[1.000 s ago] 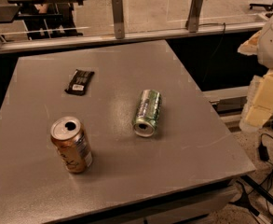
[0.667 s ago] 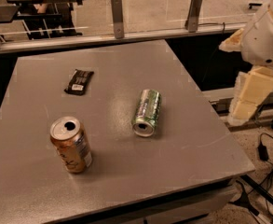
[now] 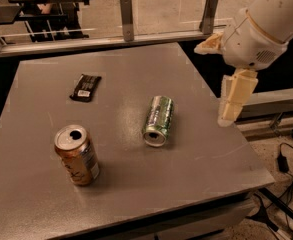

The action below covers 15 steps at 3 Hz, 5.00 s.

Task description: Place green can upright

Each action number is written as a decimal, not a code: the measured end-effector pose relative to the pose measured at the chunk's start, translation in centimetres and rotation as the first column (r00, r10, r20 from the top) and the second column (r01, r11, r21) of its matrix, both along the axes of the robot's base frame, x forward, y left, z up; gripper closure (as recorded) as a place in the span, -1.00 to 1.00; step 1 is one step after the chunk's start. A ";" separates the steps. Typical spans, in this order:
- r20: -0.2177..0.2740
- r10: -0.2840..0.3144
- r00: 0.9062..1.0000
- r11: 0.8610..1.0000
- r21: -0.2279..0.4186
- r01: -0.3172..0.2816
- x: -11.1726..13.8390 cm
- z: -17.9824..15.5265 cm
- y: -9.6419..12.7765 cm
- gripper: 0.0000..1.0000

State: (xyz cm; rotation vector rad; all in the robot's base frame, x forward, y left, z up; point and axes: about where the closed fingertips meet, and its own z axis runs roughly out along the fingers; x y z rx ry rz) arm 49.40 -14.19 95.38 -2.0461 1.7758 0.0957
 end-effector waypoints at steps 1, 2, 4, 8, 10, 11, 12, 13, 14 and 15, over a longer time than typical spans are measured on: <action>0.063 0.291 0.955 0.957 0.001 -0.291 1.1 -0.5 4.7 -1.00; 0.085 0.472 0.878 0.882 -0.052 -0.469 1.1 -1.6 7.3 -1.00; -0.003 0.753 0.658 0.641 -0.222 -0.735 0.8 -5.9 10.4 -1.00; -0.178 0.869 0.461 0.392 -0.320 -0.862 -1.2 -10.3 10.9 -0.57; -0.192 0.825 0.531 0.469 -0.293 -0.834 -0.3 -9.9 10.8 0.36; -0.164 0.744 0.647 0.616 -0.206 -0.760 0.8 -8.0 10.6 0.83; -0.098 0.563 0.821 0.825 0.007 -0.565 2.1 -4.1 10.3 1.00; -0.096 0.415 0.905 0.886 0.270 -0.378 2.2 -0.6 11.1 1.00; -0.140 0.321 0.937 0.843 0.493 -0.216 2.1 1.1 11.7 1.00; -0.183 0.256 0.949 0.755 0.652 -0.078 2.6 0.7 12.2 1.00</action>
Offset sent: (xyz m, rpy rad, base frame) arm 0.0106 0.1019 -0.0323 -0.0823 -0.1293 0.7421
